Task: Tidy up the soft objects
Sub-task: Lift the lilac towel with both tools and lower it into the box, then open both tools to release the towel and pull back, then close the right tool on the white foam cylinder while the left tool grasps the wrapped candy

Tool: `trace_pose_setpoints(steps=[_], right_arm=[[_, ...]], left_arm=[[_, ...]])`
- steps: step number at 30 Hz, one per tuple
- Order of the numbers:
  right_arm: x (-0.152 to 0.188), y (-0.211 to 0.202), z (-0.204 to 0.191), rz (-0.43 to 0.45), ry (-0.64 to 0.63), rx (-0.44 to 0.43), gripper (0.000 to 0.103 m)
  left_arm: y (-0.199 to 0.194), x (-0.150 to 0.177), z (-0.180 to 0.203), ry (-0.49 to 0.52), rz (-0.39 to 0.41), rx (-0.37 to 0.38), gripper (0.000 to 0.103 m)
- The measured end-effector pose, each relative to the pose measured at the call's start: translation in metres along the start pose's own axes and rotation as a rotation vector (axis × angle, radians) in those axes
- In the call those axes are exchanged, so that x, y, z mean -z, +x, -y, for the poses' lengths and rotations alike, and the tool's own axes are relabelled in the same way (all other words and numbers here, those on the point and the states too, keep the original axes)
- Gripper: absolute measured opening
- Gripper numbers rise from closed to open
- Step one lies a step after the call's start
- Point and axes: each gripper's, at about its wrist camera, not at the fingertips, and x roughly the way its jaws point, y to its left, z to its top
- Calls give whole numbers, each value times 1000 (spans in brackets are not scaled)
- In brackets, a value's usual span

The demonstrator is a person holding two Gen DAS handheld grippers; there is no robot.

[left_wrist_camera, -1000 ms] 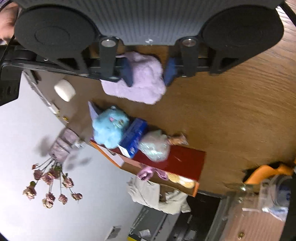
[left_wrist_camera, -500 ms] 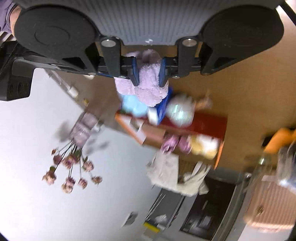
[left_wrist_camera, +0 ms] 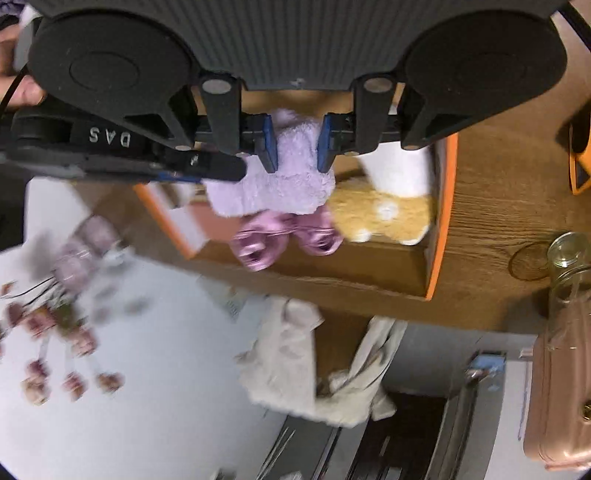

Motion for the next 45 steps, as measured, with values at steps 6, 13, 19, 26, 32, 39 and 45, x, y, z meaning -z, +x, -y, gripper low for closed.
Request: trace_pose_setpoints(steps=[6, 13, 19, 26, 32, 39, 45], right_arm=[[-3, 53, -3, -117, -33, 74, 23], [-4, 50, -4, -128, -38, 93, 44], [-11, -8, -13, -47, -38, 78, 52], [10, -123, -35, 90, -138, 99, 62], [47, -211, -44, 186, -163, 90, 68], [100, -268, -57, 288, -168, 85, 75], [179, -294, -60, 342, -158, 71, 81]], left_arm=[[30, -7, -7, 112, -21, -93, 31], [13, -8, -11, 101, 12, -108, 48], [-39, -11, 0, 121, 70, -118, 53], [-133, 5, 23, 174, 169, -105, 69], [-208, 40, 41, 224, 253, -97, 74], [-250, 84, 59, 185, 321, -126, 76], [-282, 164, 81, 191, 442, -199, 86]])
